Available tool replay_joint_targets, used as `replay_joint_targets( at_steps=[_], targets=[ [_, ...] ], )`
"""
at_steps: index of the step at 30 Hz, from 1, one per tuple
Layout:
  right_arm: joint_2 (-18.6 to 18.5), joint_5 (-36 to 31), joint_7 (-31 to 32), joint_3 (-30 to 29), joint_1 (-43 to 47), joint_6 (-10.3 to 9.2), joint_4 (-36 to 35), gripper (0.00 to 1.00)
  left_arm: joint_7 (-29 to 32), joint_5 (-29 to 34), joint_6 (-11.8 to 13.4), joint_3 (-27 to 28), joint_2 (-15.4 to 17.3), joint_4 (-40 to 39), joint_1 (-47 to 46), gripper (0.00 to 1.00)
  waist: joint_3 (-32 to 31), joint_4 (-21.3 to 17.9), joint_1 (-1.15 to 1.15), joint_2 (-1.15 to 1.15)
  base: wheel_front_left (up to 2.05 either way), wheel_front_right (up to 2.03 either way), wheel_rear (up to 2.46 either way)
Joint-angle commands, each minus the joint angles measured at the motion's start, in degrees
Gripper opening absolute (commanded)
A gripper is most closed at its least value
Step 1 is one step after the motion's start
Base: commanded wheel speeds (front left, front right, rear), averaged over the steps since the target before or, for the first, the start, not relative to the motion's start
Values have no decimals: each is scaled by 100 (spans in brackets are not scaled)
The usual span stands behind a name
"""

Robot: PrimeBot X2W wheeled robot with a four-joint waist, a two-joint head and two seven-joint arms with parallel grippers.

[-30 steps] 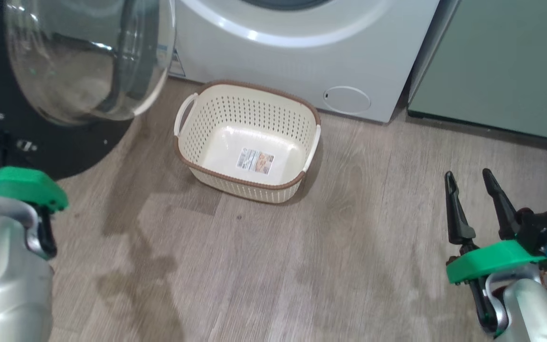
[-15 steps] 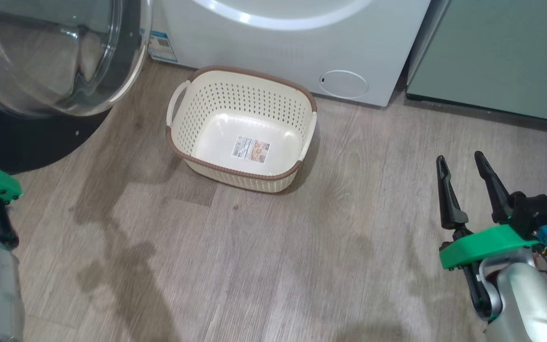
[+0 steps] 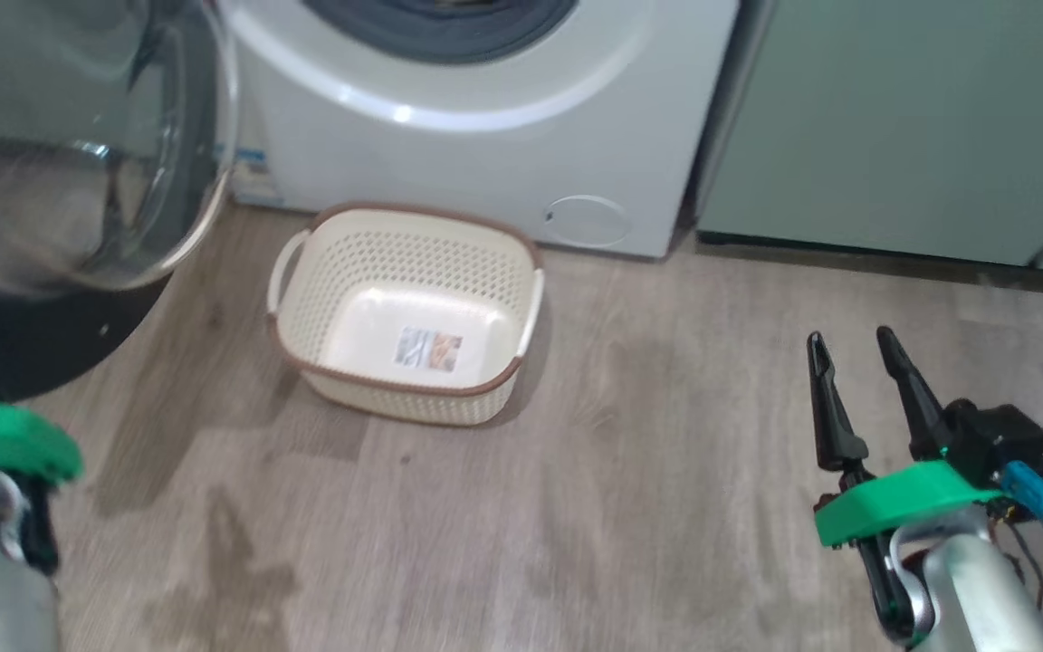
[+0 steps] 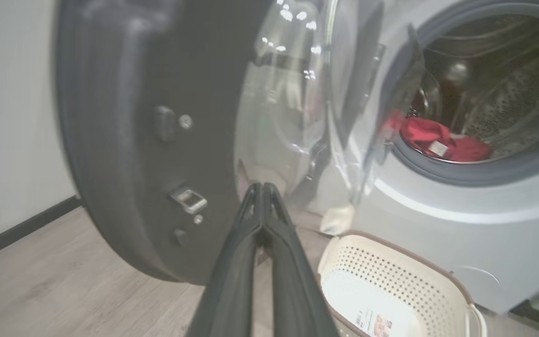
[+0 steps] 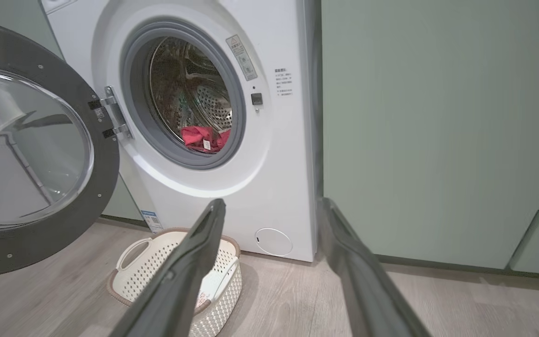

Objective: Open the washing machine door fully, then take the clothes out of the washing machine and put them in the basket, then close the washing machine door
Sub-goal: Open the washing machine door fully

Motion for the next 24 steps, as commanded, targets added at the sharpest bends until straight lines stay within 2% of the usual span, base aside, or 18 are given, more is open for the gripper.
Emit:
replay_joint_targets(
  at_steps=[1, 2, 3, 7, 16, 24],
  targets=[
    [37, 52, -61, 123, -9, 37, -181, 100, -52, 64, -49, -13, 118, -391, 110, 36, -271, -321, 0, 0, 0, 0, 0],
    [44, 54, -61, 112, 19, 37, -199, 100, -52, 63, -60, -88, 65, -538, 258, 73, -315, -401, 0, 0, 0, 0, 0],
    [49, 52, -61, 98, 38, 37, -219, 100, -52, 48, -67, -190, 16, -686, 388, 100, -346, -479, 0, 0, 0, 0, 0],
    [61, 67, -61, 35, 127, 37, -323, 100, -52, -322, -73, -775, -109, -1244, 864, 100, -457, -771, 0, 0, 0, 0, 0],
    [57, 21, -61, -116, 471, 37, -522, 100, -52, -567, -75, -1422, -286, -1849, 1432, 100, -657, -1068, 0, 0, 0, 0, 0],
    [66, -51, -61, -191, 737, 37, -606, 100, -52, -441, -75, -1603, -289, -2165, 1670, 100, -742, -1207, 0, 0, 0, 0, 0]
  ],
)
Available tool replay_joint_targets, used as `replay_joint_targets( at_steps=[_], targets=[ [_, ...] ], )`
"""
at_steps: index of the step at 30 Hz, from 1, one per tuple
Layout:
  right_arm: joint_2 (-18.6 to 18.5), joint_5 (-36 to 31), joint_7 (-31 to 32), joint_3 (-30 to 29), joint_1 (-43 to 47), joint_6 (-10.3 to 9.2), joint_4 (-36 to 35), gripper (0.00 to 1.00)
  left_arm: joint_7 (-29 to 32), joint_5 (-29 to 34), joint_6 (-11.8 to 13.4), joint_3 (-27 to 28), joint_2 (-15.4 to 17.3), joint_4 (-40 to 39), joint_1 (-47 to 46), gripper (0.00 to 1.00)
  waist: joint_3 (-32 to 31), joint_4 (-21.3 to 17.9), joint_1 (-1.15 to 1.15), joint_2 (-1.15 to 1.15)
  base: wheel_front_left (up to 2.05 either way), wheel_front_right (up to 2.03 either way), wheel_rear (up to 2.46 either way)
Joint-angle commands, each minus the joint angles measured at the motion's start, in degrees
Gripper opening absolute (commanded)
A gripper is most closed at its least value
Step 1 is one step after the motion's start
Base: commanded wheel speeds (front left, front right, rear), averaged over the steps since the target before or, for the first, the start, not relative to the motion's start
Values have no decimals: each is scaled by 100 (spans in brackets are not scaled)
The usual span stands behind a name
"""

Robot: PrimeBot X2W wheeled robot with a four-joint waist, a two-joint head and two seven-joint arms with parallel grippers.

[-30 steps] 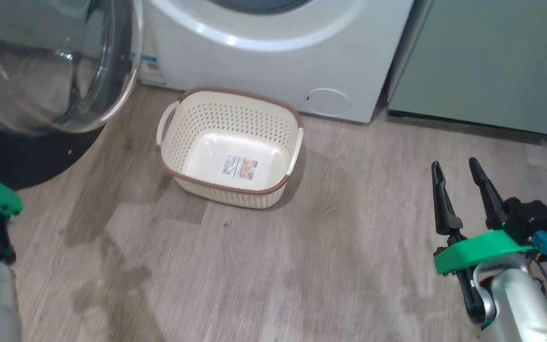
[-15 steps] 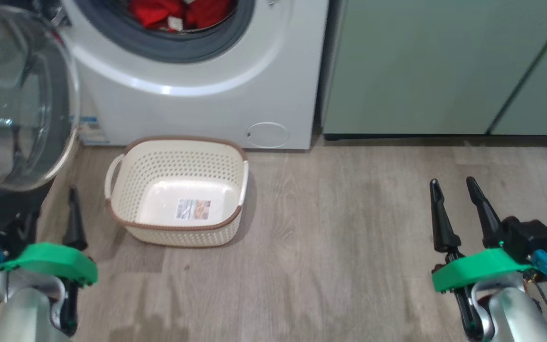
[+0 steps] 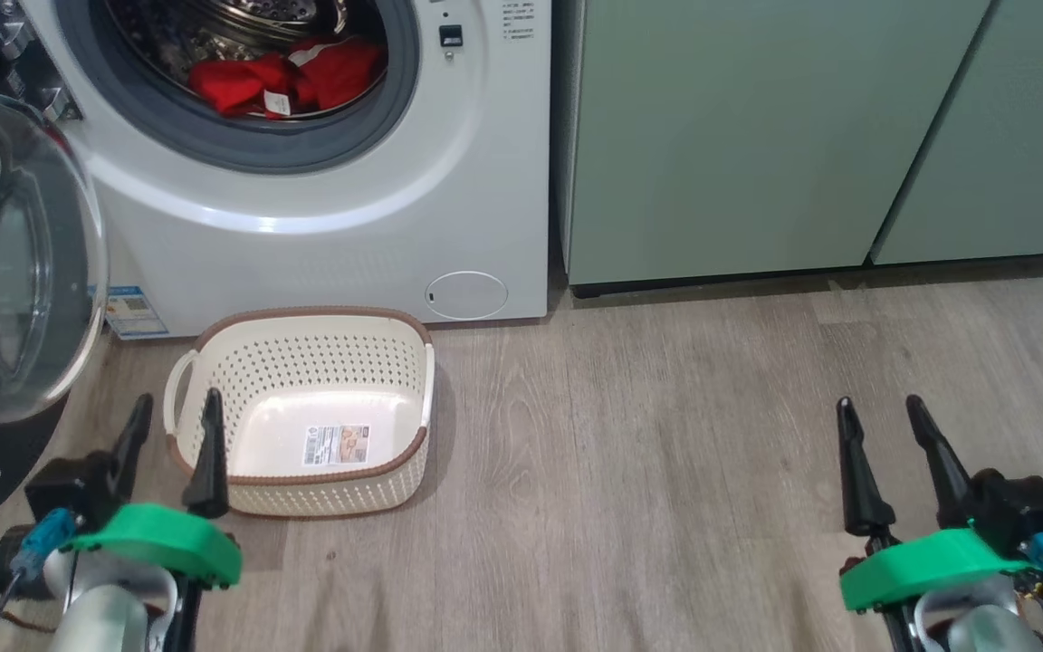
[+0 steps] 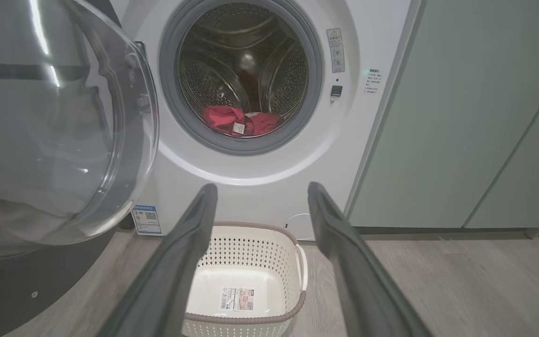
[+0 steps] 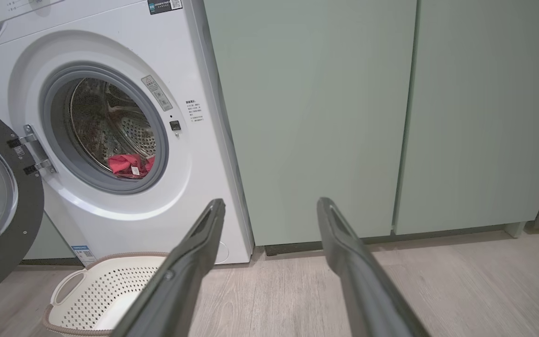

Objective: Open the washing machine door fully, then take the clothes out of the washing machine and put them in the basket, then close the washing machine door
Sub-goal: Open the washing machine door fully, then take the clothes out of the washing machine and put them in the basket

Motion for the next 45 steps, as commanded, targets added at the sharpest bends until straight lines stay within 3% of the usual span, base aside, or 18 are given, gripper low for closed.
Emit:
replay_joint_targets(
  at_steps=[1, 23, 45],
  targets=[
    [13, -37, -61, 86, -126, 37, -215, 100, -53, 34, 6, 187, 145, -200, -157, 100, 2, -8, 0, 0, 0, 0, 0],
    [101, -68, -61, -132, -99, 37, -210, 100, -53, 116, 6, 370, -75, -242, -169, 100, 52, 131, 0, 0, 14, -14, 0],
    [136, -63, -61, -90, -166, 37, -146, 100, -54, 65, 6, 249, -134, -10, -342, 100, 109, 127, 0, 0, 194, -194, 0]
  ],
)
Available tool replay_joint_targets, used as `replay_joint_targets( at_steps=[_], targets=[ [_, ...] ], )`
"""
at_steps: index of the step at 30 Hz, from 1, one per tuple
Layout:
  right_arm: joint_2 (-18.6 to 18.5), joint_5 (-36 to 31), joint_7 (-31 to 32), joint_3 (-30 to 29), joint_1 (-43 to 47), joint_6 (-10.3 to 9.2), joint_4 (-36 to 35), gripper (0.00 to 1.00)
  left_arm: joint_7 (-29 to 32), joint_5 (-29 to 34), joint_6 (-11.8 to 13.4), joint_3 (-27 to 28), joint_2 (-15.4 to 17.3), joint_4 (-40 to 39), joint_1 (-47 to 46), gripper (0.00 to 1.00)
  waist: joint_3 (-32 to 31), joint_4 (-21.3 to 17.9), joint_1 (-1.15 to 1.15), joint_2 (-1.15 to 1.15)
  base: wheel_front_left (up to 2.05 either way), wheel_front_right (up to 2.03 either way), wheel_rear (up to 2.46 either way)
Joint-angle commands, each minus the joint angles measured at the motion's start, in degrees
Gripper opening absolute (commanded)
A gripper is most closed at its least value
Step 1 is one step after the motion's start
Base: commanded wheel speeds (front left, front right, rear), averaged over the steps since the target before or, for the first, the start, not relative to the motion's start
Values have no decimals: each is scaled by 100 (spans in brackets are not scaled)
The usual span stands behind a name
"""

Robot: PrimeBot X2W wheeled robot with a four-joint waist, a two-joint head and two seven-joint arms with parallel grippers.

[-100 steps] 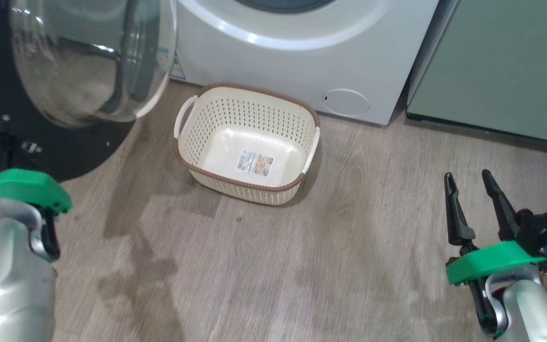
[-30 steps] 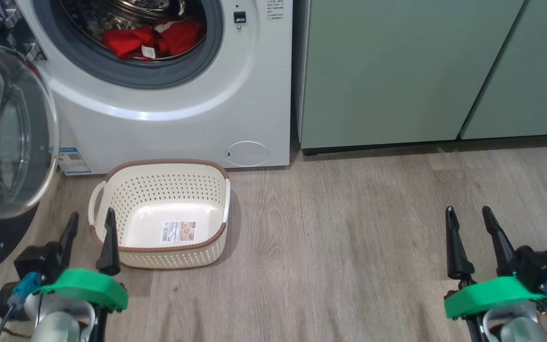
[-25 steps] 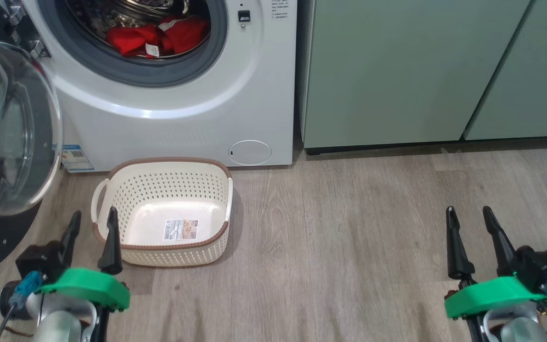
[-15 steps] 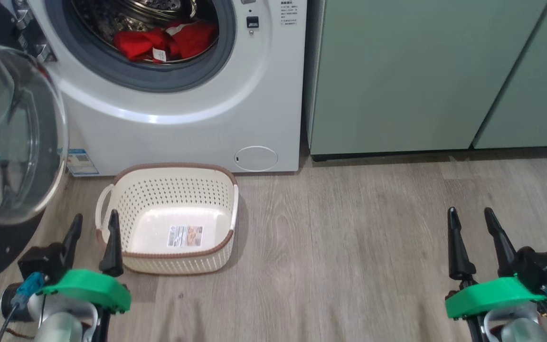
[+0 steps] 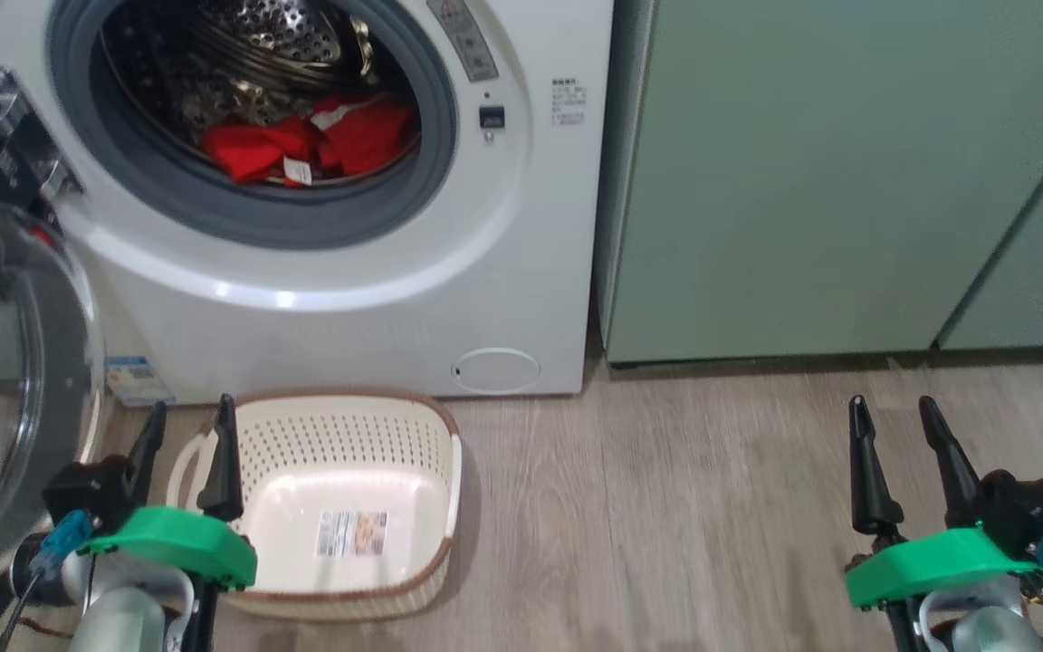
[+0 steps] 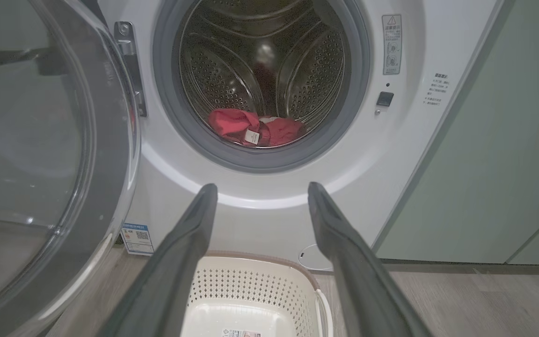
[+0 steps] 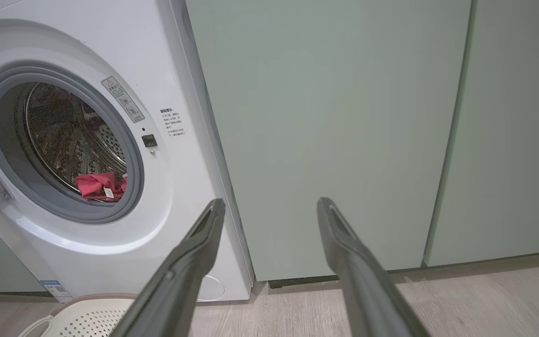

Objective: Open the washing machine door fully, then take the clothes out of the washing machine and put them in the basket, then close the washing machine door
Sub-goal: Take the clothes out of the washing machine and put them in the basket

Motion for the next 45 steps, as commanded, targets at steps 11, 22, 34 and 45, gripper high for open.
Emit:
replay_joint_targets(
  at_steps=[11, 22, 34, 45],
  targets=[
    [-26, -3, -61, 195, -188, 37, -154, 100, -54, 249, 31, 198, 41, -188, -304, 100, -19, 15, 0, 0, 174, -174, 0],
    [-48, 5, -61, 218, -219, 37, -148, 100, -54, 424, 24, 177, -53, 3, -293, 100, 18, 16, 0, 0, 32, -32, 0],
    [-26, 12, -61, 306, -312, 37, -83, 100, 516, 762, 49, -235, 259, 1105, -1279, 100, 424, -144, 0, 0, 0, 0, 0],
    [0, -78, -61, 348, -918, 37, -245, 100, 1768, 839, 23, -574, 840, 1935, -3266, 100, 1649, -493, 0, 0, 0, 0, 0]
  ],
)
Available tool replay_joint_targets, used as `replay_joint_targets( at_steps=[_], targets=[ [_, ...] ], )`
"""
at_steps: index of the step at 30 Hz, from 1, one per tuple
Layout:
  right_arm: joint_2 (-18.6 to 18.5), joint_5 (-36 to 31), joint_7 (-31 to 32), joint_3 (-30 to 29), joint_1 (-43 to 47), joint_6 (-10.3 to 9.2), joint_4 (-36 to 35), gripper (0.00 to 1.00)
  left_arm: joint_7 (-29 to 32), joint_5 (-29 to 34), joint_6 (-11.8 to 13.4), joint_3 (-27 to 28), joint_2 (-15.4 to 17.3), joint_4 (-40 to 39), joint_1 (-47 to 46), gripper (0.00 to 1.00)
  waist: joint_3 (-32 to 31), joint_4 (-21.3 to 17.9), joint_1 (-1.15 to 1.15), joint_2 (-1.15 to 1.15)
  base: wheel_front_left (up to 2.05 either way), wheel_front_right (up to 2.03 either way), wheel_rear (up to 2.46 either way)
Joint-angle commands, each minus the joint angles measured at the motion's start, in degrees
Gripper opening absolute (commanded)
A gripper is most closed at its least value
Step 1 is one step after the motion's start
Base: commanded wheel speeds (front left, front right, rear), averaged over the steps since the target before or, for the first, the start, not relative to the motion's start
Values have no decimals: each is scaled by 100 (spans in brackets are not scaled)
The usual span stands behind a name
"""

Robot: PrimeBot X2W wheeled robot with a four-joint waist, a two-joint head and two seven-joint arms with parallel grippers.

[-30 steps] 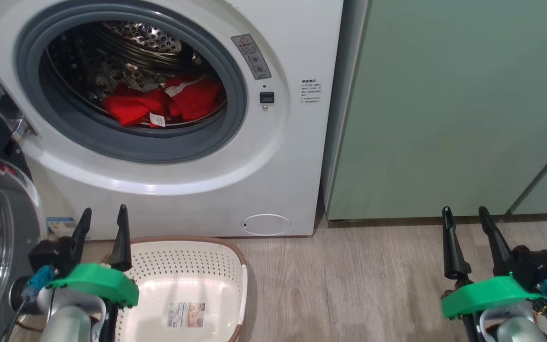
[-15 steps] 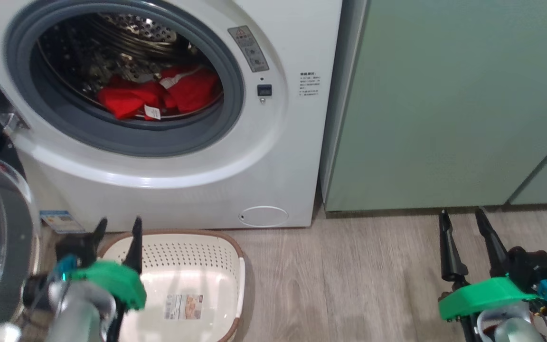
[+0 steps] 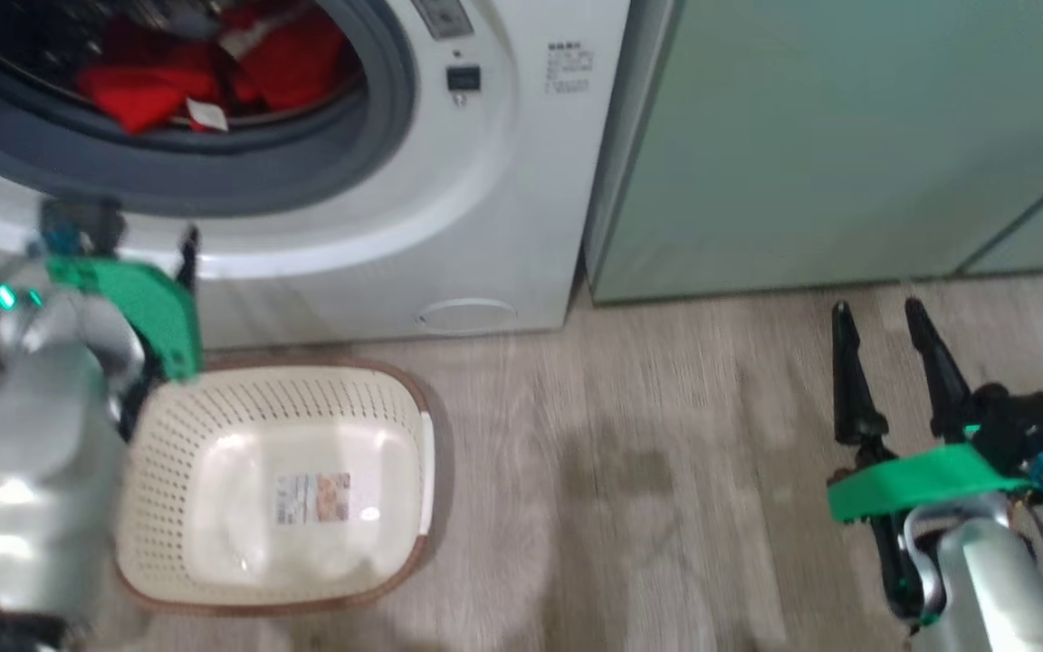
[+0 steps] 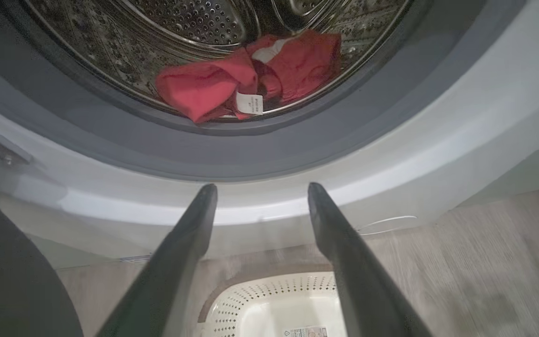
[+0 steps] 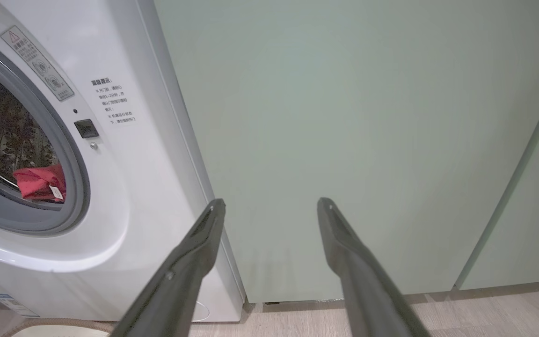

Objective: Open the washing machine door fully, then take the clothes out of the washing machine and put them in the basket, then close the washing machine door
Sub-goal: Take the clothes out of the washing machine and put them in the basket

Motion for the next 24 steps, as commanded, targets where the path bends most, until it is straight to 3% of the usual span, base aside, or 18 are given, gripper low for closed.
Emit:
replay_joint_targets(
  at_steps=[1, 13, 24],
  targets=[
    [6, -45, -61, 134, -182, 37, -216, 100, 51, 67, 20, 108, 329, -80, -500, 100, 429, -202, 0, 0, 0, 0, 0],
    [42, -30, -61, 96, -684, 37, -516, 100, 359, 422, 42, -335, 824, 942, -2663, 100, 1632, -495, 0, 0, 0, 0, 0],
    [45, 284, -61, 260, -985, 37, -704, 100, 479, 976, 364, -786, 1391, 1696, -4002, 100, 2381, -860, 0, 0, 0, 0, 0]
  ],
)
